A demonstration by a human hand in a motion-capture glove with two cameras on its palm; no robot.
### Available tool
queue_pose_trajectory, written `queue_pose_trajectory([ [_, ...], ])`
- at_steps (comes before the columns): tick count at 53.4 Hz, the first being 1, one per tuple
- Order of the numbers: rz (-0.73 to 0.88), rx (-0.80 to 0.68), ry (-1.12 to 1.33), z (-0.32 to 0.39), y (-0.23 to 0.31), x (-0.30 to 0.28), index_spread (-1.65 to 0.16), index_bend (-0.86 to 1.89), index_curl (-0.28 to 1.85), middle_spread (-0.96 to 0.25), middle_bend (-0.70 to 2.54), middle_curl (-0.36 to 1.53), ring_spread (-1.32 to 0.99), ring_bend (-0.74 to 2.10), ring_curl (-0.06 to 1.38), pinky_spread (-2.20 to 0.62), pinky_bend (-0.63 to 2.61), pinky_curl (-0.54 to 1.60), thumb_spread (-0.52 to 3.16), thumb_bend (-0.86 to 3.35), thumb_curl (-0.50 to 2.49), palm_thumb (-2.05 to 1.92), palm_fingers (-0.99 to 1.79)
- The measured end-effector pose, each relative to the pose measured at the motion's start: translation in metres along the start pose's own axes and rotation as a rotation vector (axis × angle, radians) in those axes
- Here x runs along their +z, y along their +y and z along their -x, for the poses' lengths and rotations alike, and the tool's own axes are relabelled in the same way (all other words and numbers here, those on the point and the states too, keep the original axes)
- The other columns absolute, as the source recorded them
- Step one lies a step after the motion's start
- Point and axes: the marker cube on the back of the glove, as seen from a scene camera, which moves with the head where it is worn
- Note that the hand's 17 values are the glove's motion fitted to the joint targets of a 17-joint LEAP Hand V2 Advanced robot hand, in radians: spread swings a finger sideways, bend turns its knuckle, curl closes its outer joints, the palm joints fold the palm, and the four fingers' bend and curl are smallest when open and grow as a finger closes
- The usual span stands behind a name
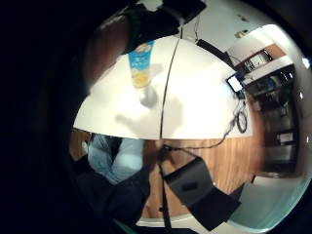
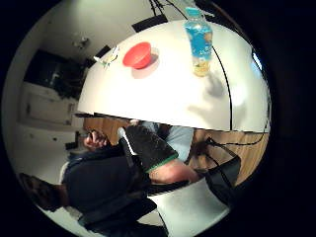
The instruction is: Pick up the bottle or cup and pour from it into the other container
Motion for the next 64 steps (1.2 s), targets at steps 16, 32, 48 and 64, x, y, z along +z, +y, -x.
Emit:
queue_pose_trajectory([
  [16,0.012,0.253,-0.445,-0.082,-0.022,0.055,-0.33,0.1,0.21,0.01,0.32,0.3,0.14,0.23,0.23,0.37,0.37,0.32,0.9,-0.02,0.32,0.35,0.32],
  [32,0.069,0.278,-1.059,-0.087,-0.09,0.14,-0.28,0.12,0.19,0.1,0.31,0.31,0.19,0.18,0.23,0.37,0.48,0.36,0.81,-0.03,0.35,0.42,0.17],
  [48,0.098,0.155,-1.242,-0.054,-0.115,0.193,-0.28,0.15,0.23,0.05,0.37,0.34,0.17,0.24,0.24,0.36,0.43,0.33,0.75,-0.03,0.37,0.51,0.36],
  [64,0.065,0.164,-1.27,-0.039,-0.123,0.213,-0.31,0.12,0.22,-0.17,0.41,0.36,-0.04,0.48,0.32,0.22,0.38,0.32,0.7,0.01,0.4,0.72,0.95],
])
